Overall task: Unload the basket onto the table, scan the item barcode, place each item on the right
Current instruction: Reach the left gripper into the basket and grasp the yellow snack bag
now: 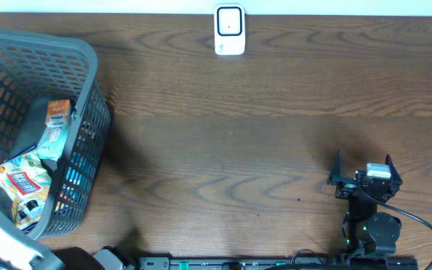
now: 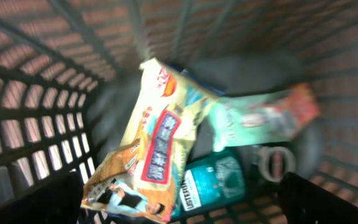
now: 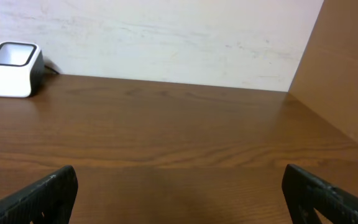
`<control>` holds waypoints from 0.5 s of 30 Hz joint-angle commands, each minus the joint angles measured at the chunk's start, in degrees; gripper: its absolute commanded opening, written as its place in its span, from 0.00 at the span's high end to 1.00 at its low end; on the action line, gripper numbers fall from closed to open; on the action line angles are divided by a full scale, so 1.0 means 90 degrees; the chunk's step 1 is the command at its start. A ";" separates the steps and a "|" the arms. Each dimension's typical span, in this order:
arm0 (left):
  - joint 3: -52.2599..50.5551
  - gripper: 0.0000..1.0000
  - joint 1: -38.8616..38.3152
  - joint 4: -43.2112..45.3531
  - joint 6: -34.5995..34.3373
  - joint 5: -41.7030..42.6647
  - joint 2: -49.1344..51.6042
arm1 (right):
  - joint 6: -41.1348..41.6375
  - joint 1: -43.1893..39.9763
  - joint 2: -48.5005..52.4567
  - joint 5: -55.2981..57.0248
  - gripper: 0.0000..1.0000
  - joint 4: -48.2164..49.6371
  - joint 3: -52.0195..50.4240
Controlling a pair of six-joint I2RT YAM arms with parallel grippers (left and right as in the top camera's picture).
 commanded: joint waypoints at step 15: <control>-0.3461 0.02 0.0104 0.2552 -0.0092 0.0129 0.0308 | -0.0044 -0.0005 -0.0039 -0.0041 0.01 -0.0007 -0.0022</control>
